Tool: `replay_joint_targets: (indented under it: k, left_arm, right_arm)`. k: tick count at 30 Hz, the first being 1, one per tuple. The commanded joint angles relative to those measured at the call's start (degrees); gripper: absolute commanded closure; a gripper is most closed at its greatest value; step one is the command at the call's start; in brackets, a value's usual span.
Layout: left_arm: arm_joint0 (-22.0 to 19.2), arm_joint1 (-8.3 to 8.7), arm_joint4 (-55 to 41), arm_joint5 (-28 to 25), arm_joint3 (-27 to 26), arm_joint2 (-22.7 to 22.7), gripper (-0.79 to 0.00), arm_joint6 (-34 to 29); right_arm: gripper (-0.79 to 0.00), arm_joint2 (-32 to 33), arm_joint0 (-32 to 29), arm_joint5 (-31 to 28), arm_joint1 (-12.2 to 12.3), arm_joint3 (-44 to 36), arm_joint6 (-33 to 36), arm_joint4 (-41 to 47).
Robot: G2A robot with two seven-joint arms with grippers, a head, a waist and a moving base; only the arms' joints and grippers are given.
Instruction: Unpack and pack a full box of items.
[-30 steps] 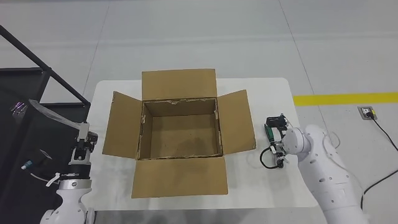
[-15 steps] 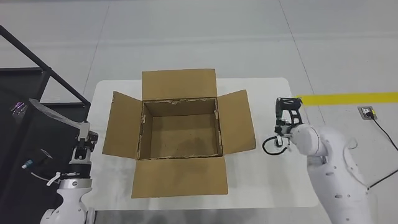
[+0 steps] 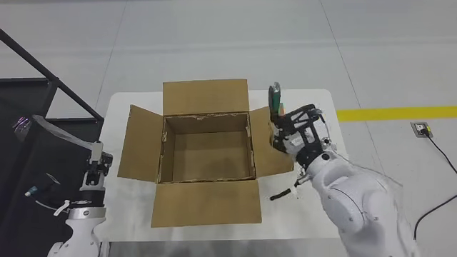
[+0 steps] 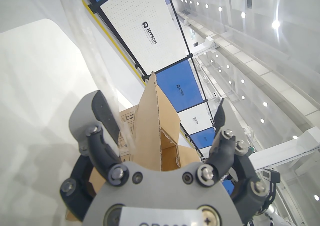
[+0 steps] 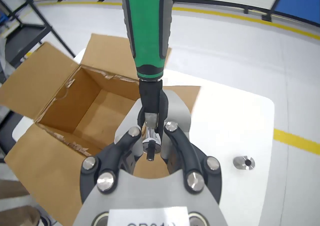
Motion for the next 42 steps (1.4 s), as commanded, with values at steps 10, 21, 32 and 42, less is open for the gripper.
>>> replay_joint_targets:
  k: [10,21,32,42]
  left_arm:
    - [0.69,-0.04,-0.80,-0.43,0.04,-0.76,-0.785,-0.05]
    - [1.09,0.00,-1.34,-0.96,0.01,-1.50,-0.785,-1.00]
    - [0.78,0.06,-1.40,-1.07,0.22,-1.79,-0.785,-2.15]
    - [0.60,0.12,-1.64,-1.17,0.41,-2.24,-0.785,-2.61]
  right_arm:
    - [0.000,-31.21,27.10,4.74,-9.68,32.62,7.51,1.44]
    - [0.000,-45.46,40.48,7.30,-25.21,67.81,7.16,12.88]
    - [-0.003,-47.28,44.57,4.83,-34.99,89.38,5.47,17.20]
    - [-0.551,-46.63,46.28,2.58,-38.97,97.24,3.17,17.90]
